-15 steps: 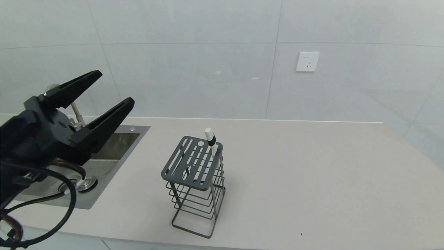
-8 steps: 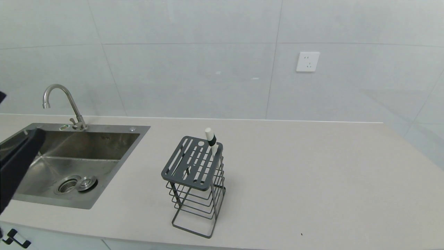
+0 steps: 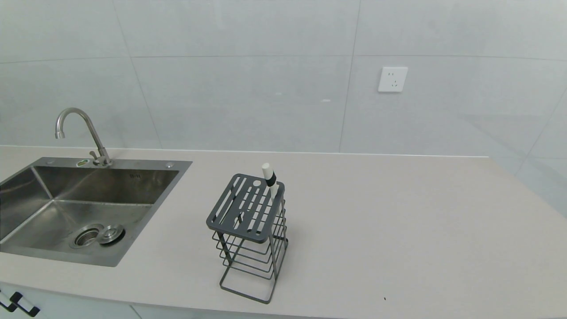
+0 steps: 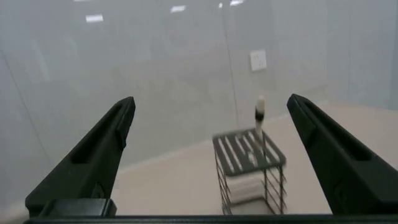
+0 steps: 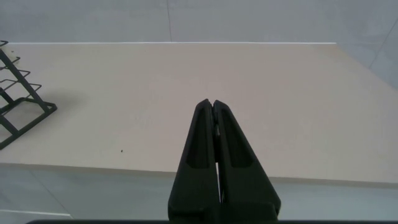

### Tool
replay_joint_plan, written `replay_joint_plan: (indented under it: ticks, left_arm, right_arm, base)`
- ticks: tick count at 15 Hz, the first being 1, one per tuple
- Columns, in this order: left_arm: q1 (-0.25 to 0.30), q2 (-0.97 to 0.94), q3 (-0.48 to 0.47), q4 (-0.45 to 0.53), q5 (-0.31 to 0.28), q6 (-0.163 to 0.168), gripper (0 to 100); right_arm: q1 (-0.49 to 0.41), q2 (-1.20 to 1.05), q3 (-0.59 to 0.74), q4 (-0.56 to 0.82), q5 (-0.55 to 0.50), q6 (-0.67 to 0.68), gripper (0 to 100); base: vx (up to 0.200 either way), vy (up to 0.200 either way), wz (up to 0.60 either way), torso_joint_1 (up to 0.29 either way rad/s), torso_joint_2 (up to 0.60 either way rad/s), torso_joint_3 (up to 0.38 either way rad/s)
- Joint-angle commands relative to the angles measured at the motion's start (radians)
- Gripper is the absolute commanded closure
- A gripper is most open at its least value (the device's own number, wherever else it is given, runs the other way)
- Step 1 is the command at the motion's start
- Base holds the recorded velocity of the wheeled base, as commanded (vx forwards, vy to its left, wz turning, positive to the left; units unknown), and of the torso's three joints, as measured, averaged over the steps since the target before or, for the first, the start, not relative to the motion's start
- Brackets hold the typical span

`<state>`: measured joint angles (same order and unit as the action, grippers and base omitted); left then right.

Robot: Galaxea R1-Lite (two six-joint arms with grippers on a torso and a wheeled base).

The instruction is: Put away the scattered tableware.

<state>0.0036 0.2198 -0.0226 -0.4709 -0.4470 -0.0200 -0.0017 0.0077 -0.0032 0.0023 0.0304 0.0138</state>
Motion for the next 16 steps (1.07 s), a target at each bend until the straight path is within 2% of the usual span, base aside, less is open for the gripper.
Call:
replay_joint_plan:
  ticks: [1, 2, 3, 4, 5, 6, 7, 8, 11, 12, 16]
  left_arm:
    - [0.001, -0.22, 0.023, 0.184, 0.088, 0.038, 0]
    - [0.001, -0.22, 0.023, 0.29, 0.159, 0.074, 0]
    - [0.001, -0.22, 0.023, 0.419, 0.225, 0.092, 0]
    - [0.001, -0.22, 0.019, 0.446, 0.257, 0.098, 0]
    - [0.001, -0.22, 0.023, 0.456, 0.307, 0.137, 0]
    - [-0.001, -0.22, 0.023, 0.46, 0.321, 0.13, 0]
    - [-0.001, -0.22, 0.023, 0.463, 0.321, 0.094, 0]
    - [-0.002, -0.22, 0.023, 0.463, 0.323, 0.086, 0]
    - [-0.002, -0.22, 0.023, 0.465, 0.324, 0.083, 0]
    - [-0.002, -0.22, 0.023, 0.465, 0.332, 0.068, 0]
    - [-0.002, -0.22, 0.023, 0.465, 0.332, 0.068, 0]
  right_arm:
    - [0.0, 0.002, 0.0, 0.001, 0.0, 0.002, 100]
    - [0.0, 0.002, 0.0, 0.001, 0.0, 0.002, 100]
    - [0.0, 0.002, 0.0, 0.001, 0.0, 0.002, 100]
    - [0.0, 0.002, 0.0, -0.001, 0.0, 0.002, 100]
    - [0.0, 0.002, 0.0, 0.001, 0.0, 0.002, 100]
    - [0.0, 0.002, 0.0, 0.001, 0.0, 0.002, 100]
    - [0.0, 0.002, 0.0, 0.001, 0.0, 0.002, 100]
    - [0.0, 0.002, 0.0, 0.001, 0.0, 0.002, 100]
    - [0.0, 0.002, 0.0, 0.001, 0.0, 0.002, 100]
    - [0.0, 0.002, 0.002, 0.001, 0.0, 0.002, 100]
    - [0.0, 0.002, 0.0, 0.001, 0.0, 0.002, 100]
  base:
    - [0.0, 0.0, 0.0, 0.0, 0.0, 0.0]
    - [0.0, 0.0, 0.0, 0.0, 0.0, 0.0]
    - [0.0, 0.0, 0.0, 0.0, 0.0, 0.0]
    - [0.0, 0.0, 0.0, 0.0, 0.0, 0.0]
    - [0.0, 0.0, 0.0, 0.0, 0.0, 0.0]
    - [0.0, 0.0, 0.0, 0.0, 0.0, 0.0]
    - [0.0, 0.0, 0.0, 0.0, 0.0, 0.0]
    - [0.0, 0.0, 0.0, 0.0, 0.0, 0.0]
    - [0.0, 0.0, 0.0, 0.0, 0.0, 0.0]
    - [0.0, 0.0, 0.0, 0.0, 0.0, 0.0]
    - [0.0, 0.0, 0.0, 0.0, 0.0, 0.0]
